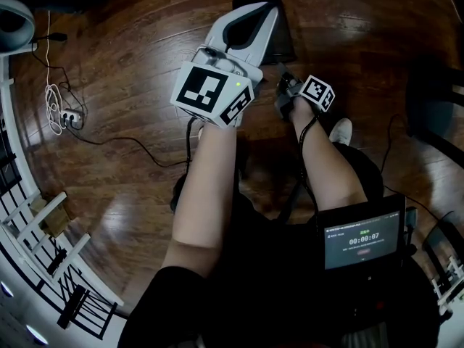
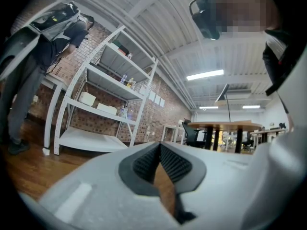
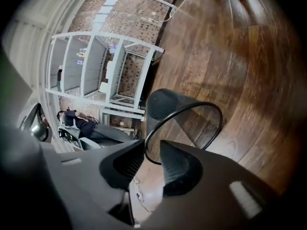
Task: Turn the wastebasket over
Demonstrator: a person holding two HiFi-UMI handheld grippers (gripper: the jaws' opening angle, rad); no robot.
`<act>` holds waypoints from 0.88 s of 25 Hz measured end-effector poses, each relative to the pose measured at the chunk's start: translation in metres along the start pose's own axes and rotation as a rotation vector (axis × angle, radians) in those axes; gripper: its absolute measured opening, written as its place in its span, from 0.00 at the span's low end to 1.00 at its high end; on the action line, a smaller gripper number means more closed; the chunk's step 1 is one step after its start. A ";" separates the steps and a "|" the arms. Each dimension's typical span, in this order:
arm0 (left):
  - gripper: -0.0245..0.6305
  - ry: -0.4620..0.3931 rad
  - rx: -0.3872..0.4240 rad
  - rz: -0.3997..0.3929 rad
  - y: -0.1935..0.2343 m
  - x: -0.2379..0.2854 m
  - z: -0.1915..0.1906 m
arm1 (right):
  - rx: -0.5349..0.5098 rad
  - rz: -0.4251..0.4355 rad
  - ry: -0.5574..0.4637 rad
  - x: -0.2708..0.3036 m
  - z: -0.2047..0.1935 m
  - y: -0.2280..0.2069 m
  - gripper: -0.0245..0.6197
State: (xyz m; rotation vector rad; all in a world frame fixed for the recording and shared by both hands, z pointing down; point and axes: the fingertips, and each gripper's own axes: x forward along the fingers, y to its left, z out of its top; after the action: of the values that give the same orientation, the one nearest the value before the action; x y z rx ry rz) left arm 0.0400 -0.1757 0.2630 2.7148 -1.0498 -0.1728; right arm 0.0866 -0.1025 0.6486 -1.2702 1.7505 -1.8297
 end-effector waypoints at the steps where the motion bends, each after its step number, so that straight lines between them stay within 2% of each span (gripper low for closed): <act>1: 0.04 -0.002 -0.001 0.002 0.003 -0.001 0.000 | 0.028 0.009 0.001 0.006 -0.004 -0.002 0.21; 6: 0.04 -0.009 -0.013 0.012 0.020 -0.012 -0.001 | 0.177 0.012 -0.065 0.026 -0.016 -0.007 0.28; 11: 0.04 -0.006 -0.022 0.025 0.034 -0.022 -0.002 | 0.194 0.062 -0.136 0.050 -0.015 -0.006 0.34; 14: 0.04 -0.008 -0.028 0.039 0.038 -0.029 -0.001 | 0.189 0.086 -0.167 0.059 -0.015 -0.004 0.35; 17: 0.04 -0.018 -0.028 0.041 0.039 -0.033 0.003 | 0.232 0.089 -0.214 0.061 -0.009 -0.005 0.35; 20: 0.04 -0.025 -0.035 0.049 0.043 -0.039 0.007 | 0.190 0.121 -0.230 0.067 -0.005 -0.012 0.38; 22: 0.04 -0.023 -0.041 0.050 0.045 -0.040 0.006 | 0.205 0.132 -0.253 0.070 -0.003 -0.010 0.38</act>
State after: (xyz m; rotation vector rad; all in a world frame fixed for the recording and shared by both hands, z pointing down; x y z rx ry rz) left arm -0.0194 -0.1820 0.2693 2.6530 -1.1072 -0.2146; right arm 0.0484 -0.1507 0.6845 -1.2144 1.4382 -1.6459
